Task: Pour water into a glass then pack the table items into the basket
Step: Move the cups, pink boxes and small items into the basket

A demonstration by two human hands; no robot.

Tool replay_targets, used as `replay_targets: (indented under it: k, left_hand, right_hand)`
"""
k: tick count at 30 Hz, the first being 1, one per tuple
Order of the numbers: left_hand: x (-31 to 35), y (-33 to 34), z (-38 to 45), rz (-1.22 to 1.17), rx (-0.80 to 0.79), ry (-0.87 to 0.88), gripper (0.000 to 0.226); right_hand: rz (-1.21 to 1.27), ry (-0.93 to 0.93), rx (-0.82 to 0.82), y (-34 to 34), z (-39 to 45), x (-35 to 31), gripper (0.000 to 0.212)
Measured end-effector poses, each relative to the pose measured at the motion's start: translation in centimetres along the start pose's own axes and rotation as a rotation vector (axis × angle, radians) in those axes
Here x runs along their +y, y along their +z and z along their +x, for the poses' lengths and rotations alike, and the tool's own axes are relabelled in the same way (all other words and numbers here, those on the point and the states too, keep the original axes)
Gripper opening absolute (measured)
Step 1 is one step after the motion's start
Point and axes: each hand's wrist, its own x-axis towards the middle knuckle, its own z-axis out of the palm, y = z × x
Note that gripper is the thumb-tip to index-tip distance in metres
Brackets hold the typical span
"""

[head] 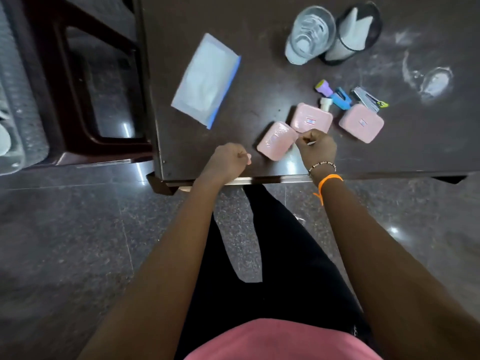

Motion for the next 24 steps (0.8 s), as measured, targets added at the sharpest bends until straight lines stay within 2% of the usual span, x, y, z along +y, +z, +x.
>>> replay_targets:
  k: [2, 7, 8, 10, 13, 15, 18, 24]
  left_hand:
    - [1.4, 1.4, 1.3, 0.051, 0.012, 0.004, 0.02]
    - [2.8, 3.5, 4.3, 0.075, -0.022, 0.015, 0.04]
    - [2.8, 3.9, 4.9, 0.076, -0.019, -0.007, 0.04]
    - [2.7, 4.6, 5.7, 0.08, 0.036, -0.067, 0.031]
    - [2.2, 5.6, 6.8, 0.028, 0.127, -0.128, 0.019]
    - [2.0, 5.8, 7.2, 0.006, 0.153, -0.12, 0.022]
    - [1.9, 5.6, 7.2, -0.006, 0.126, -0.087, 0.025]
    - [0.7, 4.0, 5.7, -0.022, 0.153, -0.106, 0.021]
  right_hand:
    - [0.027, 0.052, 0.024, -0.9, 1.2, 1.2, 0.015]
    - [0.108, 0.23, 0.037, -1.6, 4.8, 3.4, 0.016]
    - [0.142, 0.274, 0.018, -1.7, 5.4, 3.5, 0.009]
    - [0.229, 0.364, -0.025, -1.5, 6.4, 3.9, 0.023]
    - [0.288, 0.45, -0.047, -1.2, 7.1, 4.0, 0.018]
    - [0.321, 0.473, -0.094, -1.3, 7.6, 3.9, 0.014]
    - [0.335, 0.474, -0.137, -1.4, 8.1, 3.8, 0.034]
    - [0.373, 0.517, -0.173, -0.8, 7.1, 2.6, 0.032]
